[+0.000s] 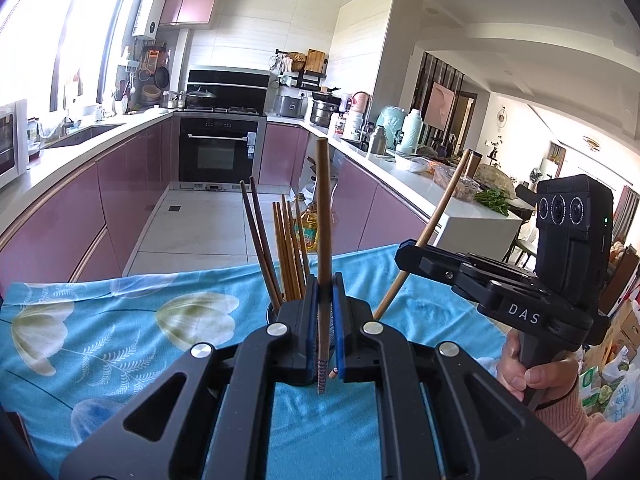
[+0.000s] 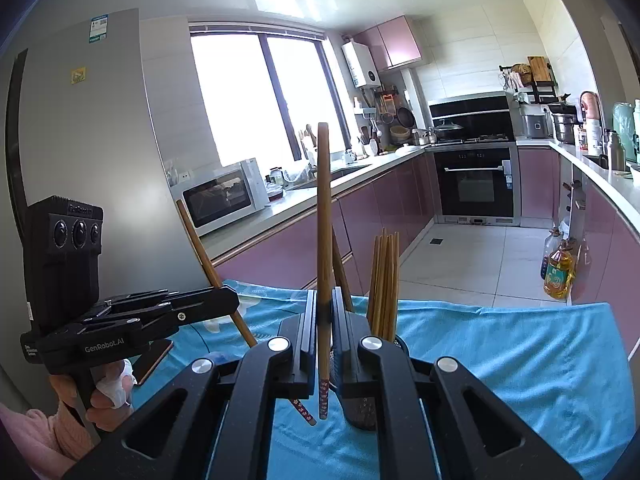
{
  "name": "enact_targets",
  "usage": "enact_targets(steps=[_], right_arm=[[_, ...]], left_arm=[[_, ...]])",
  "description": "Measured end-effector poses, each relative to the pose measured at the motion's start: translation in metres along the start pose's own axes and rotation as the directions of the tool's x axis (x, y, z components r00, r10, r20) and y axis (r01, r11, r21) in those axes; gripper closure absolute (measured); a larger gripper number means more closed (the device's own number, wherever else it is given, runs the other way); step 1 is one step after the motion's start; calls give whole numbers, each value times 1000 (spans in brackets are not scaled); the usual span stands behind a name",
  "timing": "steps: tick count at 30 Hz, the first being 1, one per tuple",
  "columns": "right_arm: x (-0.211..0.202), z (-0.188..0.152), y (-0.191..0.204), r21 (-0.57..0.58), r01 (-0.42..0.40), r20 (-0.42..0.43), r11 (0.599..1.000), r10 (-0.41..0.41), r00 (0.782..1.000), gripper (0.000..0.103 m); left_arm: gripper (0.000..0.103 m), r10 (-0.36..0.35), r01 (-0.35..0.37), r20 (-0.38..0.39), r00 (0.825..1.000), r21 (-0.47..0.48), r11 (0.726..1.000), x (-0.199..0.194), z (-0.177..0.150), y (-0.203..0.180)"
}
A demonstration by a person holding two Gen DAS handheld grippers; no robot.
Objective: Organize utensils
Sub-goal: 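Lower both chopsticks into the mesh cup, pushing them down among the others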
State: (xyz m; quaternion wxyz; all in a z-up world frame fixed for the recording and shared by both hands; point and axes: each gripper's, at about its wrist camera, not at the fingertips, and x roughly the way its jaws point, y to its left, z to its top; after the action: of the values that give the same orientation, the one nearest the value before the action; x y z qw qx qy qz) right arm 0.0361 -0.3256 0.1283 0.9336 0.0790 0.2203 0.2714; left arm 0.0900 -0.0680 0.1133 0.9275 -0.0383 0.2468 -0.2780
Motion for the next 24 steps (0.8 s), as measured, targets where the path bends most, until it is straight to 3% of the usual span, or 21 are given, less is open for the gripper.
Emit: enact_targets(steps=[24], right_arm=[[9, 21, -12, 21, -12, 16, 1000, 11, 1000, 97]], left_arm=[[95, 27, -27, 26, 999, 20, 999, 9, 21, -6]])
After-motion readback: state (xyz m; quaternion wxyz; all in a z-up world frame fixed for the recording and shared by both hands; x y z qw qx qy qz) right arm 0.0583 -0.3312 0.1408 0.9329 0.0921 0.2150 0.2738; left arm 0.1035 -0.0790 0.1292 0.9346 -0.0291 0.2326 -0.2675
